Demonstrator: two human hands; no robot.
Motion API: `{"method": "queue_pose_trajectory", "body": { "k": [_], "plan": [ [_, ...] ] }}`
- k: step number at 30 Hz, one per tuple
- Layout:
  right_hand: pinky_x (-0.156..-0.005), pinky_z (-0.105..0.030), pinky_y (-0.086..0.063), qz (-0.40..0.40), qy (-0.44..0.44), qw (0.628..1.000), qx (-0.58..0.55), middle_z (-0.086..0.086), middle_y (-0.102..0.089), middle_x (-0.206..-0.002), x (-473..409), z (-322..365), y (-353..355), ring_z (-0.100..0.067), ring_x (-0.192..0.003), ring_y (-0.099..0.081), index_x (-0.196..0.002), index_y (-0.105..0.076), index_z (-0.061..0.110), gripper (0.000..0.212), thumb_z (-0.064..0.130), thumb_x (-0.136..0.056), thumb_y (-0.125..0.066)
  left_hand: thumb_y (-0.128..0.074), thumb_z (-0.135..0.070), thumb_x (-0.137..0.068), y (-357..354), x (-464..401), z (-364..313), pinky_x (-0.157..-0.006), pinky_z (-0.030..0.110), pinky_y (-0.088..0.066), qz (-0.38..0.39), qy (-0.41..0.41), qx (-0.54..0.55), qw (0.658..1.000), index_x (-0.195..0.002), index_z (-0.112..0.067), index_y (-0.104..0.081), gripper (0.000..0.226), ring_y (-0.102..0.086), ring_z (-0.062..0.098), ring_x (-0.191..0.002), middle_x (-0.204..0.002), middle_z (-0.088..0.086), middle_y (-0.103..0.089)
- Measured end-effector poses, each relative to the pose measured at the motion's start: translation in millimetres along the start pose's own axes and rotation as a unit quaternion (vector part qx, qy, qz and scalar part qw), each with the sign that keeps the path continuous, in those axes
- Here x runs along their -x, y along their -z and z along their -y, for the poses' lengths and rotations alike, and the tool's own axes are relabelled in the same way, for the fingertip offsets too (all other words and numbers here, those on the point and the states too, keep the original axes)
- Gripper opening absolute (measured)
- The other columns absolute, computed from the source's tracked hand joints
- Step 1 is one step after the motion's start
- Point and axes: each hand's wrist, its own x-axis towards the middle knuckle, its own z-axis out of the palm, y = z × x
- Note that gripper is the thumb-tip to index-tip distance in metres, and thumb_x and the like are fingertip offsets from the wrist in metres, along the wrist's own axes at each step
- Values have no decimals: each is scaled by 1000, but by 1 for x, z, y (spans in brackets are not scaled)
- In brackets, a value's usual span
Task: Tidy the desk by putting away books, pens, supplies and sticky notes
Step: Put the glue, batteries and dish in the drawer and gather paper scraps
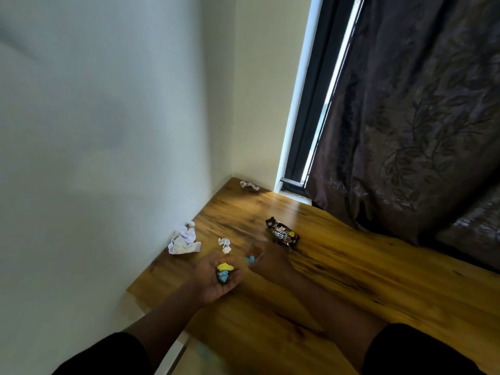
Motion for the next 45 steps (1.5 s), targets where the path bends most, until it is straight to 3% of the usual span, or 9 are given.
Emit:
{"method": "queue_pose_trajectory", "body": {
  "k": [4,8,13,18,24,32,35,39,45],
  "plan": [
    [-74,-34,-59,94,92,989,-69,7,-75,-89,-5,35,-15,-10,-84,-72,-89,-73,34,22,27,-70,-81,-47,-41,-101,2,4,-5,-68,37,-59,43,3,31,999,-112,-3,-66,43,-64,27,-81,-93,17,-72],
    [-78,-31,-56,45,110,990,-70,7,-75,-90,-13,53,-22,-8,-85,-69,-93,-76,24,11,27,-83,-77,-62,-30,-92,16,9,-9,-63,31,-59,43,2,40,998,-92,-3,-75,29,-67,22,-78,-92,10,-69],
    [-100,-36,-51,46,72,992,92,3,-65,-132,-44,40,-38,-20,-120,-62,-124,-67,33,40,18,-87,-65,-54,-44,-101,41,12,-17,-56,29,-61,17,25,54,998,-112,-5,-63,42,-67,23,-79,-97,14,-64],
    [-121,-41,-29,154,98,952,246,1,-25,-165,-60,39,-50,-24,-152,-24,-148,-45,39,65,13,-91,-62,-47,-43,-103,56,23,-31,-78,32,-58,-8,-17,66,998,-98,-8,-59,37,-62,23,-91,-100,14,-60],
    [-102,-36,-44,119,164,941,271,-3,-51,-135,-57,37,-60,-25,-125,-50,-119,-63,26,32,13,-90,-66,-50,-39,-104,64,26,-39,-82,43,-60,-41,-54,89,994,-129,1,-60,49,-59,32,-127,-131,22,-62],
    [-70,-24,-45,41,184,981,56,5,-68,-108,-44,75,-55,-7,-86,-59,-105,-72,27,19,26,-86,-74,-48,-44,-104,67,26,-37,-88,47,-58,-22,-44,111,993,-131,1,-58,53,-58,33,-127,-132,21,-62],
    [-73,-25,-44,76,233,968,62,4,-69,-110,-30,101,-55,-9,-92,-58,-111,-73,25,27,30,-85,-78,-47,-46,-103,65,24,-38,-87,40,-59,-40,-52,104,992,-126,-2,-58,51,-63,29,-116,-123,18,-66],
    [-81,-23,-44,88,296,948,70,8,-71,-111,-21,117,-60,-5,-101,-58,-113,-74,28,33,41,-83,-78,-52,-43,-100,66,25,-39,-60,28,-60,-4,-49,135,990,-108,-10,-62,35,-67,15,-73,-86,5,-69],
    [-84,-31,-51,34,200,977,63,0,-67,-116,-43,115,-63,-18,-101,-64,-118,-69,28,24,30,-94,-64,-50,-39,-103,70,35,-37,-63,30,-61,-34,-86,172,981,-99,-4,-69,40,-72,23,-74,-87,13,-71]
  ]
}}
